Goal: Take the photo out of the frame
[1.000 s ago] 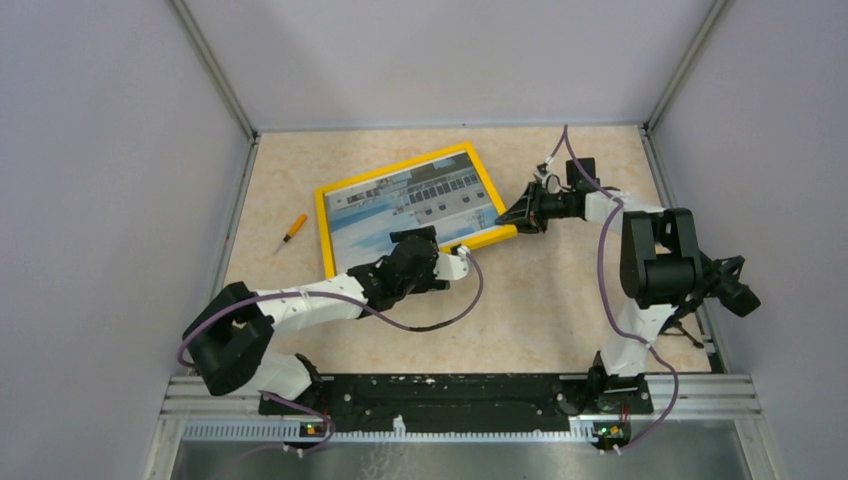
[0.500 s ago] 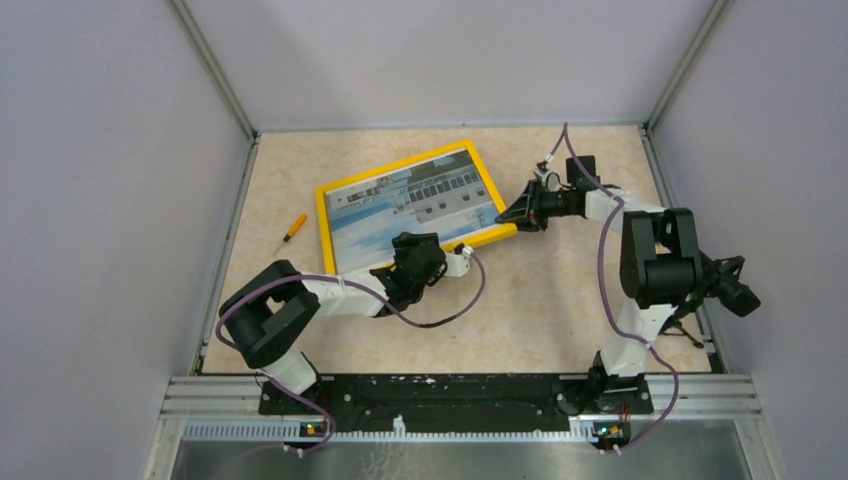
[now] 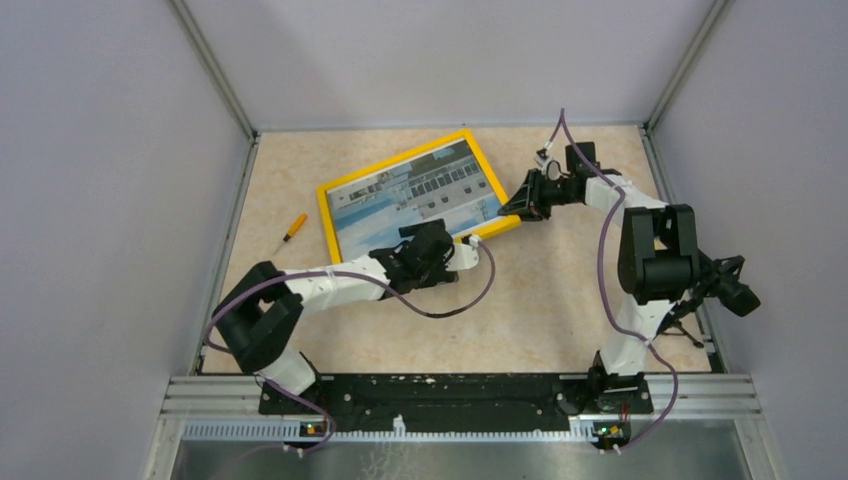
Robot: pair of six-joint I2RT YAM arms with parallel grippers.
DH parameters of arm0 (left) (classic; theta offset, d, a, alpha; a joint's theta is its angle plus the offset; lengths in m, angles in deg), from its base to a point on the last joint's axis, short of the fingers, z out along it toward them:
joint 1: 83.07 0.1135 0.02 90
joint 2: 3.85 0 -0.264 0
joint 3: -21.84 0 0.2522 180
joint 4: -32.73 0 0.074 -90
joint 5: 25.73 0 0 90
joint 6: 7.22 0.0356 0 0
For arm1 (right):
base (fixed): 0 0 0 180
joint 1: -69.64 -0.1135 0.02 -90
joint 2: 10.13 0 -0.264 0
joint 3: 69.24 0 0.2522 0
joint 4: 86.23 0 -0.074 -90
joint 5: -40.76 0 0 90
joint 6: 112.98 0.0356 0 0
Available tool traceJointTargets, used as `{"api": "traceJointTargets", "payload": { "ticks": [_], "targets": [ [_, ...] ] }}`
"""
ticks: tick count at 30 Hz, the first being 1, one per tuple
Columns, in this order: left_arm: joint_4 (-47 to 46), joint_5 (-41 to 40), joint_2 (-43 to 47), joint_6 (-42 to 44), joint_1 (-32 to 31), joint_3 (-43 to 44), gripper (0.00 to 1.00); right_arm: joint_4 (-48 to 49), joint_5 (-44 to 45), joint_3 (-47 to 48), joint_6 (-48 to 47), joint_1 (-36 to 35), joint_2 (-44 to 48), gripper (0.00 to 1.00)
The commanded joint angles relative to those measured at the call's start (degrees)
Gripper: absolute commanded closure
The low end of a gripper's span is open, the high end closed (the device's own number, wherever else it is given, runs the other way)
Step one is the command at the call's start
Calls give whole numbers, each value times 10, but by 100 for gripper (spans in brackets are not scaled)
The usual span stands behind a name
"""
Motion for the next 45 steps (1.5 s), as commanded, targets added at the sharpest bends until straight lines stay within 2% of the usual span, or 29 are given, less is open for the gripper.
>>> {"api": "traceJointTargets", "payload": {
  "ticks": [1, 4, 5, 9, 11, 14, 17, 20, 25, 32, 35, 37, 42, 44, 45],
  "targets": [
    [147, 199, 94, -33, 15, 50, 1, -100, 150, 41, -110, -7, -21, 100],
    [202, 284, 103, -51, 44, 95, 1, -124, 185, 50, -179, -14, -17, 100],
    [228, 319, 93, -60, 77, 133, 1, -130, 186, 53, -201, -15, -13, 100],
    [314, 467, 30, -62, 187, 257, 1, -164, 117, 71, -308, -15, 13, 100],
    [348, 512, -13, -63, 240, 322, 1, -181, 101, 75, -360, -18, 27, 100],
    [382, 524, -93, -73, 292, 412, 3, -215, 93, 88, -416, -20, 35, 100],
    [404, 483, -162, -73, 308, 484, 5, -236, 90, 94, -450, -20, 41, 100],
    [389, 484, -216, -97, 349, 522, 7, -245, 101, 91, -475, -29, 52, 100],
    [368, 480, -298, -134, 396, 578, 10, -214, 178, 83, -489, -55, 65, 100],
    [380, 455, -360, -127, 398, 574, 14, -150, 324, 139, -467, -80, 18, 100],
    [392, 451, -366, -128, 398, 550, 21, -129, 356, 172, -457, -86, -14, 100],
    [390, 441, -357, -134, 398, 516, 28, -117, 367, 196, -449, -88, -42, 96],
    [353, 446, -313, -163, 398, 398, 40, -115, 373, 281, -424, -97, -115, 83],
    [343, 457, -290, -174, 398, 354, 43, -122, 368, 328, -408, -100, -150, 73],
    [337, 459, -277, -181, 398, 329, 44, -125, 365, 361, -397, -101, -166, 62]
  ]
}}
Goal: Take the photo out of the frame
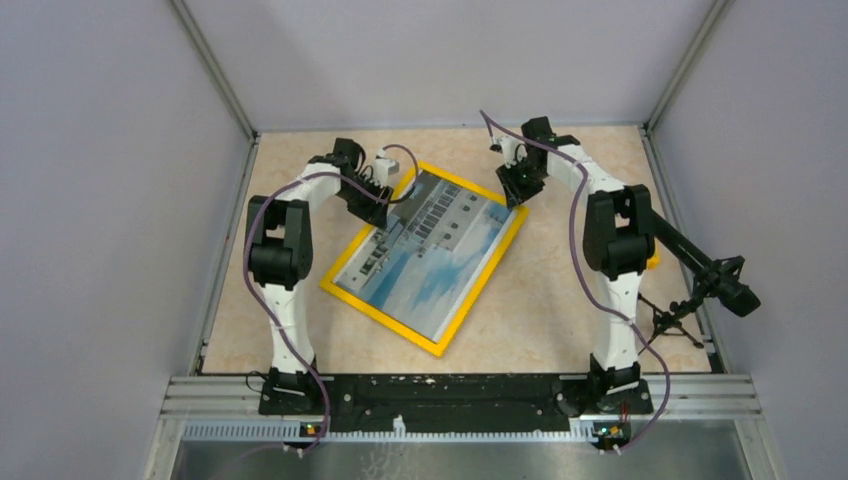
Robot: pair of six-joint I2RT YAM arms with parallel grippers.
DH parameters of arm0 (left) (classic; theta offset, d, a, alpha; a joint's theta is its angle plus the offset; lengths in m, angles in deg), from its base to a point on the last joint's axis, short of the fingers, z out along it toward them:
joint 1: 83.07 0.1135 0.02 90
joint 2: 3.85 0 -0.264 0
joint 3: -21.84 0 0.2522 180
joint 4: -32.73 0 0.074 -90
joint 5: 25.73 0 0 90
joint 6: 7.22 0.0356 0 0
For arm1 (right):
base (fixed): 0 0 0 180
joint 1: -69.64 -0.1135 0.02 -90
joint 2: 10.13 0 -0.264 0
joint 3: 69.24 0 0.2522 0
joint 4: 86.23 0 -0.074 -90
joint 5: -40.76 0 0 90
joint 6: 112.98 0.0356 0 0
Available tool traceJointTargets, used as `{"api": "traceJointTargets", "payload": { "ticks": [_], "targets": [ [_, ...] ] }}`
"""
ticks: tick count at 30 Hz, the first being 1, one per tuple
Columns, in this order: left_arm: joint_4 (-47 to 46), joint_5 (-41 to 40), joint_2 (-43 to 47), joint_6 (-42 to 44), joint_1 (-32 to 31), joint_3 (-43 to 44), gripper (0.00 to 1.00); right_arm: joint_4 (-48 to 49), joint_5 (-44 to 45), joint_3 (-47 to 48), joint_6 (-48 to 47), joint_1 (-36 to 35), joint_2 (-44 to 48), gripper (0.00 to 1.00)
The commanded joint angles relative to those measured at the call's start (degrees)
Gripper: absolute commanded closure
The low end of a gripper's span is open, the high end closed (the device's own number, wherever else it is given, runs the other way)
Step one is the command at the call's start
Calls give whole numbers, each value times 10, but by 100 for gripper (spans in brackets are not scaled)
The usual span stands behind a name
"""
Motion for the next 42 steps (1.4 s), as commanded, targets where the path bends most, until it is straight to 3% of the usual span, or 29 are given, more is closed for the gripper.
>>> {"api": "traceJointTargets", "payload": {
  "ticks": [1, 4, 8, 10, 13, 15, 17, 23, 27, 32, 39, 42],
  "targets": [
    [23, 31, 71, -48, -8, -102, 44, 53, 16, 144, 54, -10, -50, 51],
    [8, 39, 119, -78, -7, -169, 41, 14, -7, 235, 81, -10, -92, 27],
    [2, 69, 183, -88, -7, -218, 26, -88, -20, 322, 94, -7, -97, 19],
    [-4, 58, 199, -83, -6, -211, 20, -112, -40, 258, 114, 2, -52, 16],
    [1, 32, 192, -65, -1, -181, 14, -74, -67, 76, 138, 6, 67, 14],
    [17, 49, 177, -42, 10, -163, 4, -44, -79, -25, 149, 4, 124, 7],
    [33, 59, 163, -16, 20, -138, 1, -28, -73, -92, 145, 1, 162, 6],
    [27, 0, 147, 61, 37, -91, 11, -16, 20, -193, 116, -7, 219, 17],
    [22, -60, 128, 98, 41, -68, 25, -19, 47, -245, 104, -9, 242, 41],
    [3, -97, 130, 170, 39, -110, 46, 6, 91, -276, 97, -13, 225, 60],
    [-4, -85, 160, 249, 39, -196, 64, 46, 86, -261, 108, -13, 162, 63],
    [7, -67, 185, 288, 34, -251, 66, 53, 68, -233, 113, -13, 131, 64]
  ]
}}
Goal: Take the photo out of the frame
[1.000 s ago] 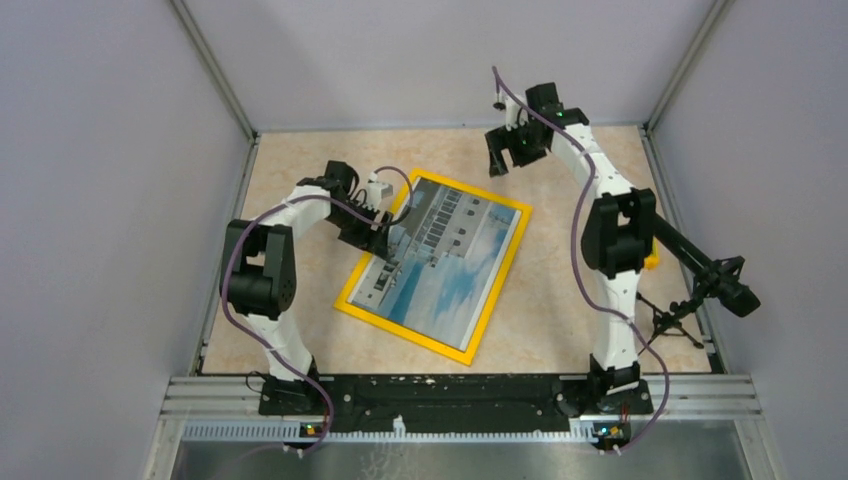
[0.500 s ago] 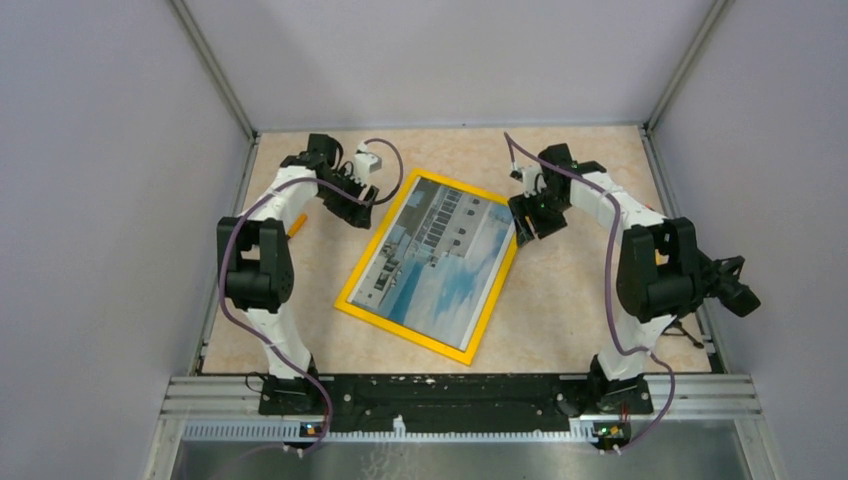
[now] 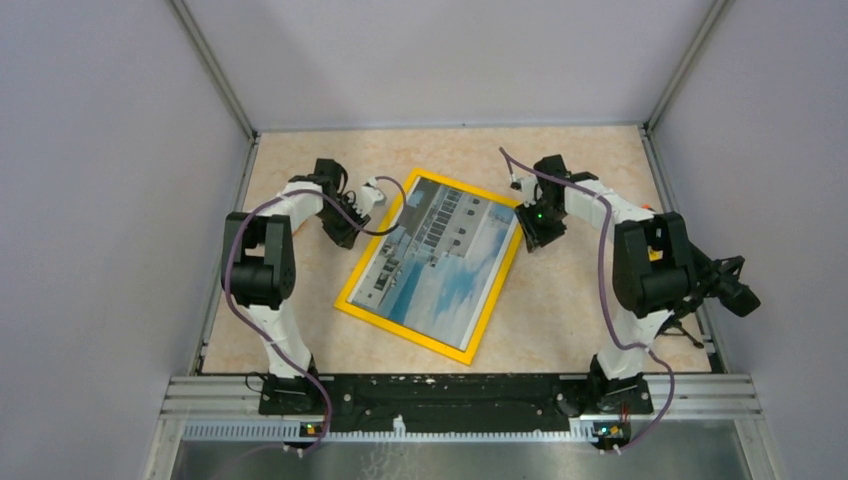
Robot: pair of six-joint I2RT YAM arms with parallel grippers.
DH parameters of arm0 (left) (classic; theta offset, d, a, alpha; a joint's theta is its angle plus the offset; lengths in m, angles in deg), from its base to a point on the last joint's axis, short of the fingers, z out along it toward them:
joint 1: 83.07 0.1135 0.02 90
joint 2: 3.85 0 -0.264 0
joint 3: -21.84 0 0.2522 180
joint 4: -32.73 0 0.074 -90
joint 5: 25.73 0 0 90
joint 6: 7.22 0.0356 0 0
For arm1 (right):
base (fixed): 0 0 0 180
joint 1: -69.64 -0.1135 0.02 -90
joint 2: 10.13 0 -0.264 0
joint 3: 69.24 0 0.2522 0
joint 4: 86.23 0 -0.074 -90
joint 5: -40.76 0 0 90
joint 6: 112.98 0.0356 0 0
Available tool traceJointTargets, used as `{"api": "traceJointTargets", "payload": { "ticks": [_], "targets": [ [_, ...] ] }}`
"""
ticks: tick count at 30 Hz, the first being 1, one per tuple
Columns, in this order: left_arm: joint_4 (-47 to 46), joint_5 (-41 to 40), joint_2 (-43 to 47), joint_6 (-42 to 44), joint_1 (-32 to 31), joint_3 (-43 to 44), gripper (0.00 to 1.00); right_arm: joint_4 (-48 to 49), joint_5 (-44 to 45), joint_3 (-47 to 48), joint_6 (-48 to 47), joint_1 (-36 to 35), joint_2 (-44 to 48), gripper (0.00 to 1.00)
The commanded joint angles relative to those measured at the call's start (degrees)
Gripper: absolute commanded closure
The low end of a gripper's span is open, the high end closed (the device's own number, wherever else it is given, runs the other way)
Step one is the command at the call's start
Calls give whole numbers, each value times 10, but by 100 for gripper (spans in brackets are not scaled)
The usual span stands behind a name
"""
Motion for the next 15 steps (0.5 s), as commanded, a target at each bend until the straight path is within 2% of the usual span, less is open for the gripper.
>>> {"api": "traceJointTargets", "payload": {
  "ticks": [1, 7, 12, 15],
  "targets": [
    [20, 39, 59, 89, -6, -67, 66, 33, -18, 51, 9, -6, -45, 64],
    [21, 89, 126, 118, -48, -164, 66, 39, -72, 158, 19, -11, -134, 65],
    [-2, 117, 170, 105, -135, -231, 64, 24, -95, 275, 18, -32, -208, 65],
    [-37, 131, 177, 72, -197, -250, 59, 19, -115, 337, 12, -54, -242, 64]
  ]
}}
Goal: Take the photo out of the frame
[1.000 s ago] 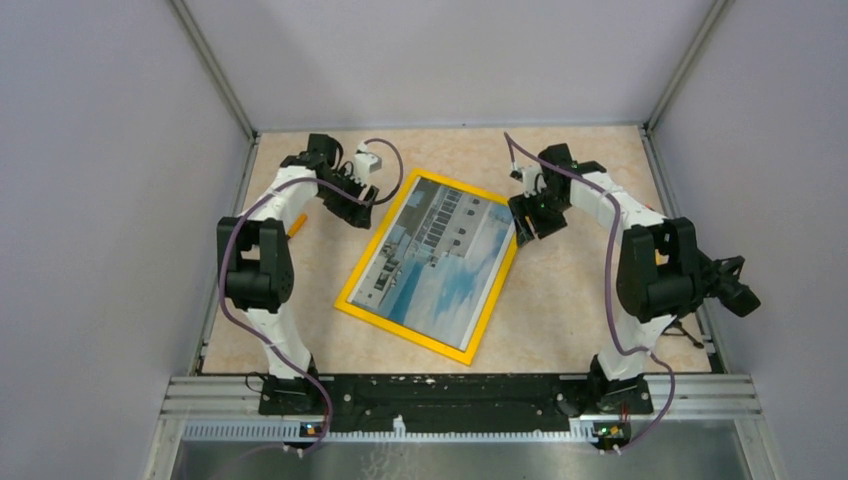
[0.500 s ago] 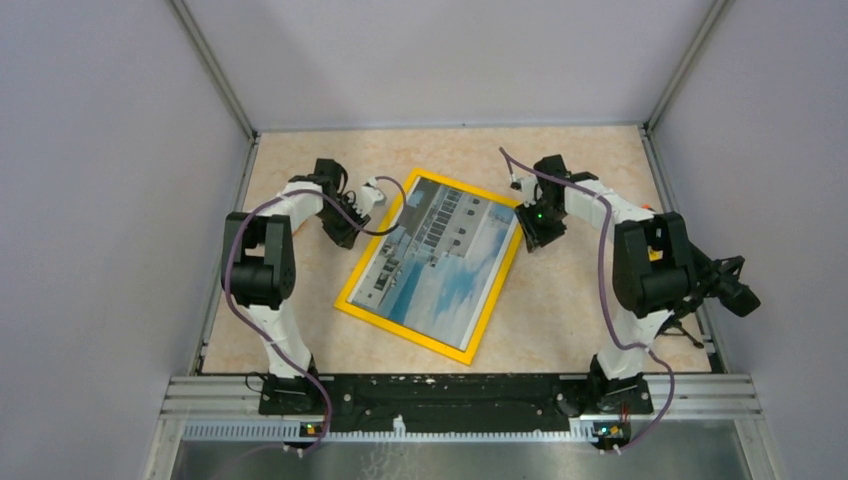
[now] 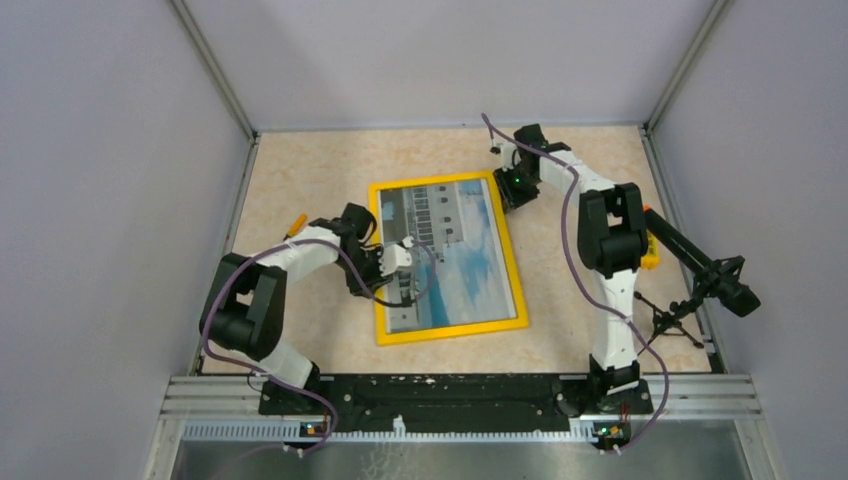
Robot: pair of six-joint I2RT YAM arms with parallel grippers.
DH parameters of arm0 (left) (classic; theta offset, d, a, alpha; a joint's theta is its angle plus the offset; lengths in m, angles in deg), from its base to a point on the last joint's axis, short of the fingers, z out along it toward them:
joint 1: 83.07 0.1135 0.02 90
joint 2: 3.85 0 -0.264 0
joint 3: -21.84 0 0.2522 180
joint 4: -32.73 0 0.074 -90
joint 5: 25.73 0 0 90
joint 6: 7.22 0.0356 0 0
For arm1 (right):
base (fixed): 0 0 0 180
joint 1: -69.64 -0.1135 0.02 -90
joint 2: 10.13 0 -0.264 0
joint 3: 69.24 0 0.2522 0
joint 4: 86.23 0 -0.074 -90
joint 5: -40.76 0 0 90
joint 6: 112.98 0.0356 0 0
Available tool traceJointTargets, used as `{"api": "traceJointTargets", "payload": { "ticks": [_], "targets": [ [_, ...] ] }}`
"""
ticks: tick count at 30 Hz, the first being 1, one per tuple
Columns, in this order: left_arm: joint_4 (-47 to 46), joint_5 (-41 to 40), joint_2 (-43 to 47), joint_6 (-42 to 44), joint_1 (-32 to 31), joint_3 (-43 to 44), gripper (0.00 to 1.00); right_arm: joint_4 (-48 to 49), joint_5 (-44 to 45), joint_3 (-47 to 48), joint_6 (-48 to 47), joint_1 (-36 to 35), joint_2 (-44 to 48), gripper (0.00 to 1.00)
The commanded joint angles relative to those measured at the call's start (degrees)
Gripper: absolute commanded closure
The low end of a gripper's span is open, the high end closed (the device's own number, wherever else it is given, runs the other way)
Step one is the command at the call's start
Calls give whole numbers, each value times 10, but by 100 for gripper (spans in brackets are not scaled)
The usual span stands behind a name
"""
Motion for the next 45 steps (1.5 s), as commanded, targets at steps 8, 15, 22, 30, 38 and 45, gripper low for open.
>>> {"api": "traceJointTargets", "payload": {
  "ticks": [8, 15, 22, 30, 38, 45],
  "targets": [
    [-94, 122, -54, -107, -186, 29, 39, -21, -115, 228, -14, -128, -138, 62],
    [-151, 112, -124, -170, -254, 87, 31, -12, -133, 325, -19, -171, -197, 57],
    [-200, 101, -192, -223, -274, 153, 30, -6, -201, 327, -9, -172, -190, 49],
    [-142, 128, -120, -146, -282, 161, 19, -17, -250, 320, 13, -163, -133, 41],
    [-21, 94, -77, -96, -203, 221, 11, 0, -207, 250, 90, -111, -2, 11],
    [-5, -8, -133, -36, -151, 261, 13, -9, -176, 114, 91, -55, 102, 1]
  ]
}}
